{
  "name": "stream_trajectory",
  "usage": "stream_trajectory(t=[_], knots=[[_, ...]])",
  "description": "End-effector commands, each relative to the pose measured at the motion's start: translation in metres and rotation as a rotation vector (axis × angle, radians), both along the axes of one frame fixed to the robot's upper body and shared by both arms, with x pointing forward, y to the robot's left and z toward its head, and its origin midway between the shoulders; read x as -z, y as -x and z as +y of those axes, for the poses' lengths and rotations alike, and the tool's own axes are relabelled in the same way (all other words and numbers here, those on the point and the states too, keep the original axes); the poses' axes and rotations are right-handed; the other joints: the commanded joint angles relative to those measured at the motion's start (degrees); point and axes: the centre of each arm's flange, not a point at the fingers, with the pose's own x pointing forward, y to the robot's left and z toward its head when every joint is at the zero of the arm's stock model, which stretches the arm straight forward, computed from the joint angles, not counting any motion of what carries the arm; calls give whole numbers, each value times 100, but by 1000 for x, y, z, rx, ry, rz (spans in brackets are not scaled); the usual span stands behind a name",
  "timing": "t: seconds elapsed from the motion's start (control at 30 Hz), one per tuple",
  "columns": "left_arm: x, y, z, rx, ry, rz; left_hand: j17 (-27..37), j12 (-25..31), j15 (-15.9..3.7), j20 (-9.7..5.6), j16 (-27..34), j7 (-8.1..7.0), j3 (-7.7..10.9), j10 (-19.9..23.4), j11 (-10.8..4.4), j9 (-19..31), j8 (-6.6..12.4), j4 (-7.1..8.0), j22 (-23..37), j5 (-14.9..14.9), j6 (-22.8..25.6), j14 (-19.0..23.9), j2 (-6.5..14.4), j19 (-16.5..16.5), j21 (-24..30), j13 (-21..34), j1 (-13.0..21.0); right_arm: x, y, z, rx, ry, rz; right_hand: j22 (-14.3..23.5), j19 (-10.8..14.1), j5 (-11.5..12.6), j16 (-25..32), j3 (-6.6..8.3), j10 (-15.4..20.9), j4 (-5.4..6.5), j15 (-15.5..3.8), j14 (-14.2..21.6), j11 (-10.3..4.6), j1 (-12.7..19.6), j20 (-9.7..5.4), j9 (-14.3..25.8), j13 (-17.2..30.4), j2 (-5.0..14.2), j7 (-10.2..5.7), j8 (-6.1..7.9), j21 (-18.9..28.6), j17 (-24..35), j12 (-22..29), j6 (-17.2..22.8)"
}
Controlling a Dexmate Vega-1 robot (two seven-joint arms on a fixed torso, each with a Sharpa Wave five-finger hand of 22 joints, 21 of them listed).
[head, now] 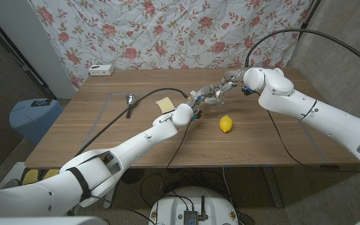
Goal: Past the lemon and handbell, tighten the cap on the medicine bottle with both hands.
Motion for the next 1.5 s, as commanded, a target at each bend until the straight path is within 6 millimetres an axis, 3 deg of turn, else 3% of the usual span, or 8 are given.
stream_trajectory(t=[0.03,0.93,1.5], knots=[[0,1,-2,7,-3,-2,19,36,-381,32,19,-33,443,213,-161,14,15,420,5,36,17,137,84,2,-3,31,41,4,1,-3,10,-22,-25,8,78,-8,52,49,95,0,-31,101,23,23,-9,3,13,6,-7,57,38,17,64,113],[1,2,1,2,4,-1,20,36,-379,32,20,-43,440,217,-155,15,17,419,5,36,23,139,81,3,-2,31,41,10,-4,-4,49,-56,-34,17,337,-33,125,-82,588,306,-86,379,90,-649,-153,-24,4,155,168,146,54,59,115,729],[1,1,3,-1,10,-2,19,33,-368,35,19,-45,442,207,-163,15,17,418,5,37,26,135,82,-1,-4,31,45,11,-3,2,72,-38,-79,21,566,-23,170,-189,1018,302,-151,661,59,-899,-227,-54,-4,146,301,256,81,31,159,1370]])
